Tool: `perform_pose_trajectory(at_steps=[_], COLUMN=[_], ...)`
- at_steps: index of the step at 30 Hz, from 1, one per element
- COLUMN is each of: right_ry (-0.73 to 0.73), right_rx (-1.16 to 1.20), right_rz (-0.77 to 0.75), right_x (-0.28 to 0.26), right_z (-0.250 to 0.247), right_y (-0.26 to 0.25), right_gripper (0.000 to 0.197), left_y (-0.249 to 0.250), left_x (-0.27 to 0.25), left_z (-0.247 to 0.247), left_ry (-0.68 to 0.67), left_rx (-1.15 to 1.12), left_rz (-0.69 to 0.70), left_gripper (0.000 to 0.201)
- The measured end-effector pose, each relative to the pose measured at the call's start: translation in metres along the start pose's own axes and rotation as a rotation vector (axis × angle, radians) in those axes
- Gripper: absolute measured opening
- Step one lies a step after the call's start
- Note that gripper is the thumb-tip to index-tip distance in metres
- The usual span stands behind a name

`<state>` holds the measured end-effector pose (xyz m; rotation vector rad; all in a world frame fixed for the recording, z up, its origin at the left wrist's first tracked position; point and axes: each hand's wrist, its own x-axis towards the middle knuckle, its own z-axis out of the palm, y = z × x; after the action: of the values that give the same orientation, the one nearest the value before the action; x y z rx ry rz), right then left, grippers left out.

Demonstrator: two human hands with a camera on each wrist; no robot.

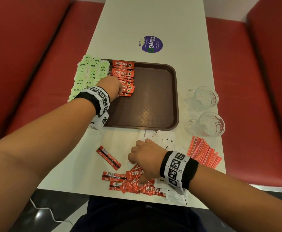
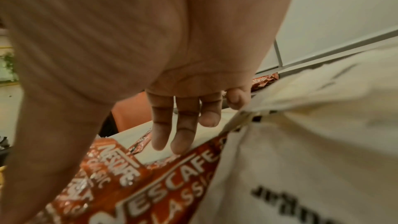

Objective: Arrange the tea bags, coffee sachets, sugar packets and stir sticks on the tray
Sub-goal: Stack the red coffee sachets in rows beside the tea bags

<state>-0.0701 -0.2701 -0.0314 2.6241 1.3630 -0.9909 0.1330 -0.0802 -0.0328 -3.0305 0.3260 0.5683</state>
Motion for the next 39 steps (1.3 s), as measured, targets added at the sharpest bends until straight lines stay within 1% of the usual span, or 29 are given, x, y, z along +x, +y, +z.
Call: perform_pose_trajectory(at_steps=[4, 8, 10, 13, 16, 19, 22, 27, 33, 36, 39], right_ry=[0.027, 0.051, 0.064, 0.082, 0.115, 0.130, 0.134, 0.152, 0.127, 0.145, 0.220], right_rx=[-0.008, -0.015, -0.017, -0.024, -0.026, -0.034, -0.048, -0.051, -0.038, 0.066, 0.233], right_rz=[0.009, 0.019, 0.020, 0.019, 0.029, 0.056, 0.083, 0.139, 0.181, 0.199, 0.197], right_x=[0.002, 0.003, 0.004, 0.006, 0.011, 0.016, 0.022, 0.031, 0.035, 0.036, 0.036], right_z=[0.000, -0.001, -0.001, -0.001, 0.000, -0.001, -0.002, -0.009, -0.025, -0.030, -0.034], right_y=[-0.002, -0.001, -0.001, -0.001, -0.001, -0.001, -0.002, 0.001, 0.003, 0.005, 0.009], right_gripper=[0.059, 0.055, 0.053, 0.048, 0.038, 0.030, 0.027, 0.019, 0.019, 0.017, 0.023], left_y=[0.003, 0.001, 0.004, 0.009, 0.010, 0.008, 0.003, -0.002, -0.006, -0.009, -0.014], left_x=[-0.010, -0.040, -0.066, -0.107, -0.142, -0.168, -0.182, -0.188, -0.180, -0.176, -0.173], left_z=[-0.003, -0.011, -0.011, -0.003, 0.018, 0.041, 0.057, 0.069, 0.067, 0.062, 0.053], left_ry=[0.029, 0.196, 0.212, 0.131, -0.021, -0.159, -0.229, -0.205, -0.232, -0.220, -0.123], left_rx=[-0.007, -0.142, -0.206, -0.227, -0.175, -0.133, -0.051, 0.012, -0.064, -0.085, -0.147], left_rz=[0.019, 0.073, 0.112, 0.184, 0.260, 0.283, 0.286, 0.263, 0.156, 0.142, 0.117], left_gripper=[0.014, 0.013, 0.010, 0.011, 0.018, 0.028, 0.037, 0.031, 0.029, 0.021, 0.013])
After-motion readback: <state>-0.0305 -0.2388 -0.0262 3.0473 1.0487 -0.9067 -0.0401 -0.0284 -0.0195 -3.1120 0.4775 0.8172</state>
